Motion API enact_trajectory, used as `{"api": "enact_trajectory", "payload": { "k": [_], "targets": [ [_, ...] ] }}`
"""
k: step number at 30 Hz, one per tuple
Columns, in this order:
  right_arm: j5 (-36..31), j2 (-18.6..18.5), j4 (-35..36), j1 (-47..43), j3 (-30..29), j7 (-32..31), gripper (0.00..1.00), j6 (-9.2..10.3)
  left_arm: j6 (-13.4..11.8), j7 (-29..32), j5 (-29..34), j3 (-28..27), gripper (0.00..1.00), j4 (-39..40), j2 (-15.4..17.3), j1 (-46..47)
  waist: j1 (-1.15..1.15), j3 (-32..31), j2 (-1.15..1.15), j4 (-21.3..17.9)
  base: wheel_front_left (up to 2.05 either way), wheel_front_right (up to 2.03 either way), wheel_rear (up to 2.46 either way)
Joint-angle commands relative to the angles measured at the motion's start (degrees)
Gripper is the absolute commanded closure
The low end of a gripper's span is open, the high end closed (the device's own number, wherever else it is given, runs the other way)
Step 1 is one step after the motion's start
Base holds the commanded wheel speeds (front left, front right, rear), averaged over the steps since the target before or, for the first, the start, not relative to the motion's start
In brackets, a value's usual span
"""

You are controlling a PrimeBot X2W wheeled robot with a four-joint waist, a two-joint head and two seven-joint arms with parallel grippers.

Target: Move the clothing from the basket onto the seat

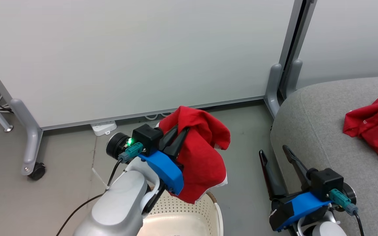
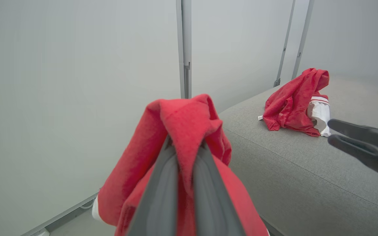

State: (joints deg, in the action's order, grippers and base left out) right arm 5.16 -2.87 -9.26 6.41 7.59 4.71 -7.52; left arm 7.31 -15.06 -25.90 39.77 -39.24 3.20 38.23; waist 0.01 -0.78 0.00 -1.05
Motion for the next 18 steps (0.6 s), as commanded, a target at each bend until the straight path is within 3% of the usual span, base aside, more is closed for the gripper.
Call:
{"api": "enact_trajectory", "payload": {
  "k": [1, 10, 18],
  "targets": [
    [0.3, -0.01, -0.15, -0.94, 0.21, -0.14, 0.0, 0.06, 0.23, -0.17, -0.46, 0.44, 1.0, 0.07, 0.15, 1.05, -0.01, -0.12, 0.0, -0.08, 0.0, 0.0, 0.0],
    [0.78, -0.01, -0.78, -0.5, 1.96, -0.05, 0.0, 0.06, 0.23, -0.17, -2.66, 2.47, 1.0, -0.69, 0.13, 1.86, -0.01, 0.09, 0.0, -0.87, 0.0, 0.0, 0.0],
    [2.31, -0.03, -4.12, 4.46, 10.07, -2.16, 0.0, 0.06, 0.23, -0.18, -4.06, 4.8, 1.0, -0.78, -0.01, 3.02, -0.01, 0.98, 0.0, -1.01, 0.0, 0.0, 0.0]
  ]
}}
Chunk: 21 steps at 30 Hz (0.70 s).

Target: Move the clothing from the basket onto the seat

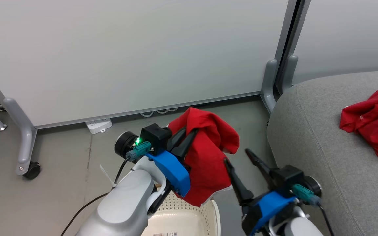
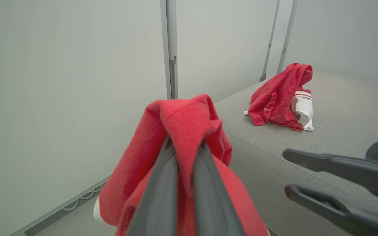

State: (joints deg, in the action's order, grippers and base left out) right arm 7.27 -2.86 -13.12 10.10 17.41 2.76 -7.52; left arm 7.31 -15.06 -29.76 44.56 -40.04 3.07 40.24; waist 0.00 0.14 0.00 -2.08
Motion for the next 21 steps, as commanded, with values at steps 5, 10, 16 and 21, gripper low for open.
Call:
{"api": "enact_trajectory", "payload": {
  "k": [5, 10, 16, 21],
  "targets": [
    [2.06, -0.72, -4.15, 4.79, 4.75, -1.04, 0.0, 0.06, 0.23, -0.18, -0.98, 1.46, 1.0, 0.04, 0.02, 1.4, 0.0, 0.36, 0.0, 0.2, 0.0, 0.0, 0.0],
    [5.4, -1.11, -9.8, 10.43, 9.93, -0.42, 0.0, 0.06, 0.23, -0.17, -1.94, 3.03, 1.0, 0.27, -0.07, 2.24, 0.0, 0.86, 0.0, 0.84, 0.0, 0.0, 0.0],
    [10.64, -0.68, -16.05, 15.87, 14.36, 0.09, 0.0, 0.05, 0.23, -0.17, -2.94, 4.57, 1.0, 0.48, -0.11, 2.71, 0.0, 1.37, 0.0, 1.55, 0.0, 0.0, 0.0],
    [13.68, -0.4, -21.6, 19.65, 17.53, 1.22, 0.0, 0.06, 0.23, -0.17, -4.06, 6.1, 1.0, 1.1, -0.12, 2.97, 0.0, 1.42, 0.0, 1.99, 0.0, 0.0, 0.0]
  ]
}}
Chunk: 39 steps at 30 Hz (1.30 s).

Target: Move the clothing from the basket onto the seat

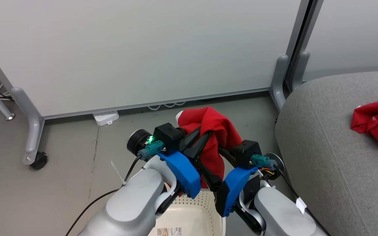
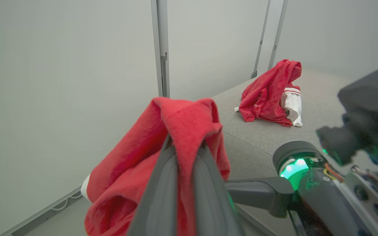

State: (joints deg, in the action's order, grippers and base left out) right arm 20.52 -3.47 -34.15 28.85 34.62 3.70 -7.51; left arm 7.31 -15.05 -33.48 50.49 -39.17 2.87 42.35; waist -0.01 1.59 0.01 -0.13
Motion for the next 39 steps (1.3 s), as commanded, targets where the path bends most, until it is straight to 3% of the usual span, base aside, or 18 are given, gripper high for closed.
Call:
{"api": "enact_trajectory", "payload": {
  "k": [1, 3, 4, 5, 7, 8, 35, 36, 37, 38, 39],
  "targets": [
    [0.83, 0.26, -1.75, 1.66, 0.83, 0.69, 0.0, 0.05, 0.23, -0.18, -0.52, 0.5, 1.0, 0.34, 0.07, 0.89, 0.01, -0.08, -0.01, 0.12, 0.0, 0.0, 0.0],
    [1.7, 0.37, -4.06, 2.85, 1.73, 1.24, 0.0, 0.04, 0.23, -0.19, -0.91, 0.97, 1.0, 0.53, 0.07, 0.96, 0.01, -0.24, -0.01, 0.28, 0.0, 0.0, 0.0],
    [2.05, 0.42, -5.28, 3.32, 1.99, 1.41, 0.11, 0.05, 0.23, -0.18, -1.21, 1.16, 1.0, 0.6, 0.07, 1.01, 0.01, -0.32, -0.01, 0.36, 0.0, 0.0, 0.0],
    [2.39, 0.45, -6.62, 3.75, 2.38, 1.53, 0.51, 0.05, 0.23, -0.18, -1.33, 1.39, 1.0, 0.67, 0.07, 1.07, 0.01, -0.4, -0.01, 0.44, 0.0, 0.0, 0.0],
    [2.92, 0.53, -8.78, 4.5, 3.06, 2.04, 0.75, 0.05, 0.23, -0.19, -1.73, 1.77, 1.0, 0.79, 0.07, 1.12, 0.01, -0.59, -0.01, 0.58, 0.0, 0.0, 0.0],
    [3.09, 0.54, -9.73, 4.78, 3.36, 2.32, 1.0, 0.05, 0.23, -0.19, -1.8, 1.89, 1.0, 0.85, 0.06, 1.15, 0.01, -0.65, -0.01, 0.63, 0.0, 0.0, 0.0],
    [8.71, 0.64, -17.86, 8.55, 10.43, 8.93, 1.0, 0.05, 0.24, -0.19, -1.69, 2.18, 1.0, 0.39, 0.06, 0.35, 0.01, -1.86, -0.01, -0.33, 0.0, 0.0, 0.0],
    [8.82, 0.64, -17.99, 8.6, 10.6, 9.07, 1.0, 0.05, 0.24, -0.19, -1.63, 2.01, 0.78, 0.38, 0.05, 0.25, 0.01, -1.91, -0.01, -0.39, 0.0, 0.0, 0.0],
    [8.89, 0.64, -18.1, 8.66, 10.74, 9.12, 1.0, 0.05, 0.24, -0.19, -1.51, 1.89, 0.18, 0.32, 0.05, 0.21, 0.01, -1.92, -0.01, -0.46, 0.0, 0.0, 0.0],
    [9.12, 0.64, -18.18, 8.73, 10.91, 9.27, 1.0, 0.05, 0.24, -0.19, -1.32, 1.84, 0.0, 0.21, 0.05, 0.17, 0.01, -1.92, -0.01, -0.53, 0.0, 0.0, 0.0],
    [9.29, 0.64, -18.31, 8.81, 11.04, 9.37, 1.0, 0.05, 0.24, -0.19, -1.09, 1.77, 0.0, 0.26, 0.05, 0.09, 0.01, -1.94, -0.01, -0.58, 0.0, 0.0, 0.0]
  ]
}}
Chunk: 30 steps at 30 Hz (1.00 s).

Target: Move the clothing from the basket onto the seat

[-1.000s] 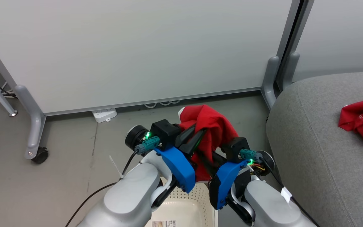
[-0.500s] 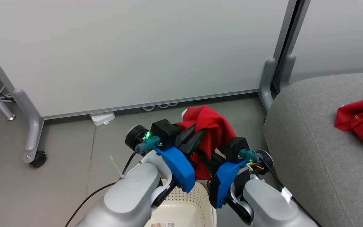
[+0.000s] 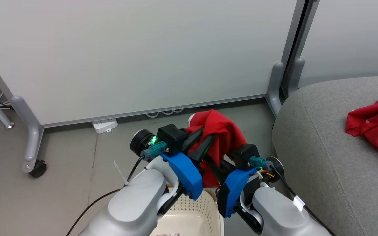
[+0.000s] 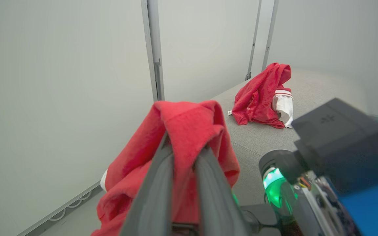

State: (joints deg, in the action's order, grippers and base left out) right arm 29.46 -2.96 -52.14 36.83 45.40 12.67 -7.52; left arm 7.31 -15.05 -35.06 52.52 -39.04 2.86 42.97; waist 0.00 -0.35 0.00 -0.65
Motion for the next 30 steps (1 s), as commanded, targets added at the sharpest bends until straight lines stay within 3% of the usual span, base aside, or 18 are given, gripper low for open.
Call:
{"api": "enact_trajectory", "payload": {
  "k": [1, 7, 20, 30],
  "targets": [
    [0.43, 0.14, -0.43, 0.94, 0.35, 0.45, 1.0, 0.06, 0.24, -0.19, 0.6, -0.34, 0.0, 0.2, 0.07, -0.63, 0.0, -0.01, 0.0, -0.1, 0.0, 0.0, 0.0],
    [0.87, 0.15, -1.26, 1.72, 0.27, 1.15, 1.0, 0.05, 0.21, -0.18, 2.41, -2.61, 0.0, 1.28, 0.33, -2.5, 0.0, 0.24, 0.0, -0.19, 0.0, 0.0, 0.0],
    [-1.18, -0.52, -2.17, 3.11, -4.8, 2.48, 1.0, 0.06, -0.93, -0.17, 11.73, -15.63, 0.0, 14.39, 5.43, -18.63, 0.0, 2.08, 0.0, 0.88, 0.0, 0.0, 0.0],
    [-3.98, -1.63, -0.21, 2.29, -9.31, 2.51, 1.0, 0.05, -0.75, -0.18, 18.39, -25.2, 0.0, 21.39, 6.63, -28.74, 0.0, 3.07, 0.0, 1.87, 0.0, 0.0, 0.0]
  ]
}}
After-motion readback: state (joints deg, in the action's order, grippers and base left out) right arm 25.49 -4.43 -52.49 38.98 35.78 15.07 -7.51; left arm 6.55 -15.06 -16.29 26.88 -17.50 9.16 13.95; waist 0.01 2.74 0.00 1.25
